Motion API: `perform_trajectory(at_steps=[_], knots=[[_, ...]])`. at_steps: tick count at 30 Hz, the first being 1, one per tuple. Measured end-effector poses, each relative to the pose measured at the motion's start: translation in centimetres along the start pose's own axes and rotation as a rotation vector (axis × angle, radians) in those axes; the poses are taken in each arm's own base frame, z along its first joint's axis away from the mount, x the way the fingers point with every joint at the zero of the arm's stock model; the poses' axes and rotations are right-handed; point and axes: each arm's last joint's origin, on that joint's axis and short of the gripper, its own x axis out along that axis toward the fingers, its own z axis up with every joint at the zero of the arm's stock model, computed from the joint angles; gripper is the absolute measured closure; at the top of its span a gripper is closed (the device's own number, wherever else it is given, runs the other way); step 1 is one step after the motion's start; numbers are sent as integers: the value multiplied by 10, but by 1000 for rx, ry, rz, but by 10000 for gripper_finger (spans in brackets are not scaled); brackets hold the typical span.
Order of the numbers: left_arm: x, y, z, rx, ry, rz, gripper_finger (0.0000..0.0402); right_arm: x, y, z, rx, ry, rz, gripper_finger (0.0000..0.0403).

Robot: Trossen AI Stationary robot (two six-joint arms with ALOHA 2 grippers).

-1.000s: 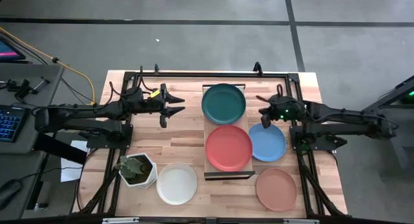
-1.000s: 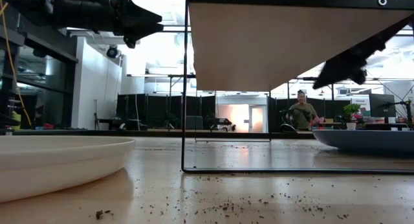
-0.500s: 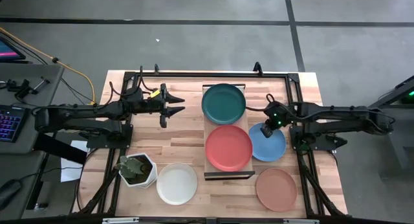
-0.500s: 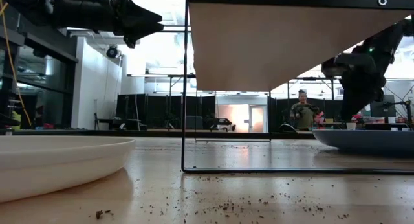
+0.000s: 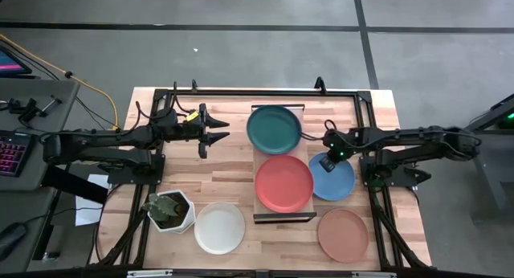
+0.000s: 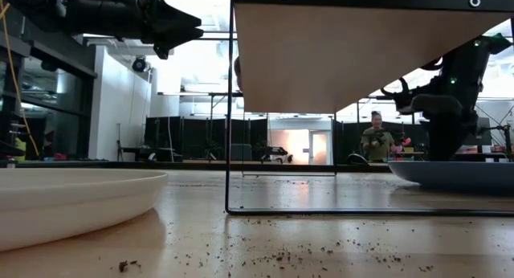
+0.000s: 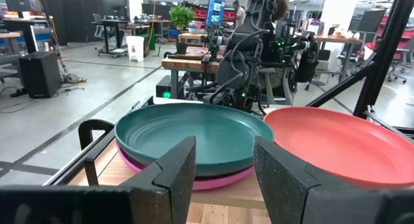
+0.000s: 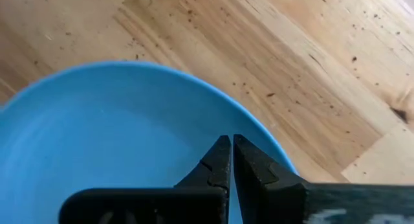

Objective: Place and stack plates onto a shelf
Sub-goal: Stack the blue plate on top of the orange plate

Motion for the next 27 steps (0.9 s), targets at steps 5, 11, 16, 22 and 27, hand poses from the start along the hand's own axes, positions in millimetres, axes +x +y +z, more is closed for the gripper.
perform_trajectory(at_steps=[5,11,16,22,27], knots=[[0,0,0,0,0,0,257,0,2,3,25,-17,20,402],[0,0,0,0,1,0,257,-12,10,10,14,13,109,402],[0,0,0,-1,3,0,257,-28,13,18,-20,17,66,402],[0,0,-3,-6,28,1,257,-37,5,13,44,67,-106,402],[0,0,-3,-7,30,1,257,-27,0,2,84,132,-118,402]])
